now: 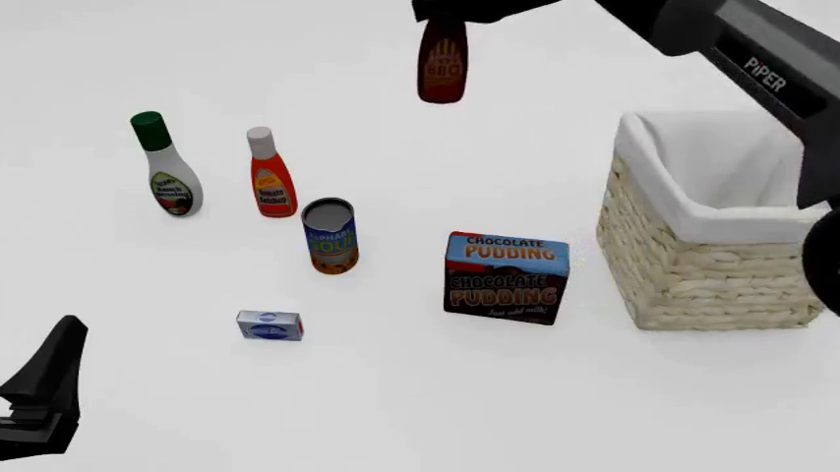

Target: Pick the bbq sauce and place it in the basket.

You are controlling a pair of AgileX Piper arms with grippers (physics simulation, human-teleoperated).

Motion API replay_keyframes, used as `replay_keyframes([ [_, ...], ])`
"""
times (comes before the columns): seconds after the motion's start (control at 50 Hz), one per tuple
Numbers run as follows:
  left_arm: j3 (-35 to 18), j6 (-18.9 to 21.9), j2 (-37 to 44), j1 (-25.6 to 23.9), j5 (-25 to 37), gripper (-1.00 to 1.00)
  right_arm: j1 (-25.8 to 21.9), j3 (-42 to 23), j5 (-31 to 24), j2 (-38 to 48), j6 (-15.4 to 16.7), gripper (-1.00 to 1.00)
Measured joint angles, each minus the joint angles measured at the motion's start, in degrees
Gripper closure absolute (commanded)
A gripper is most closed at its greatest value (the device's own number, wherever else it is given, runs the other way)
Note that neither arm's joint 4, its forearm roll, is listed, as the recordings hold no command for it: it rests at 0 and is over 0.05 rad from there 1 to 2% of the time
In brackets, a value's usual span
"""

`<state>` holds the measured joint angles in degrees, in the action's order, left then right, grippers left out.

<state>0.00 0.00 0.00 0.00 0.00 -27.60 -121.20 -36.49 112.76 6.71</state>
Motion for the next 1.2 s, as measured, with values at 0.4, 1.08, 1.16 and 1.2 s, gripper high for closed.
replay_keyframes([
  [0.4, 0.0, 0.0, 0.0, 0.0, 0.0, -1.0, 2.4, 11.6, 2.4, -13.4, 1.0, 1.0],
  [1.08, 0.0, 0.0, 0.0, 0.0, 0.0, -1.0, 12.7, 24.6, 3.3, -29.9, 2.2, 1.0],
  [1.16, 0.0, 0.0, 0.0, 0.0, 0.0, -1.0, 14.1, 26.0, 3.3, -31.7, 2.2, 1.0],
  [1.2, 0.0, 0.0, 0.0, 0.0, 0.0, -1.0, 14.7, 26.8, 3.2, -32.6, 2.2, 1.0],
])
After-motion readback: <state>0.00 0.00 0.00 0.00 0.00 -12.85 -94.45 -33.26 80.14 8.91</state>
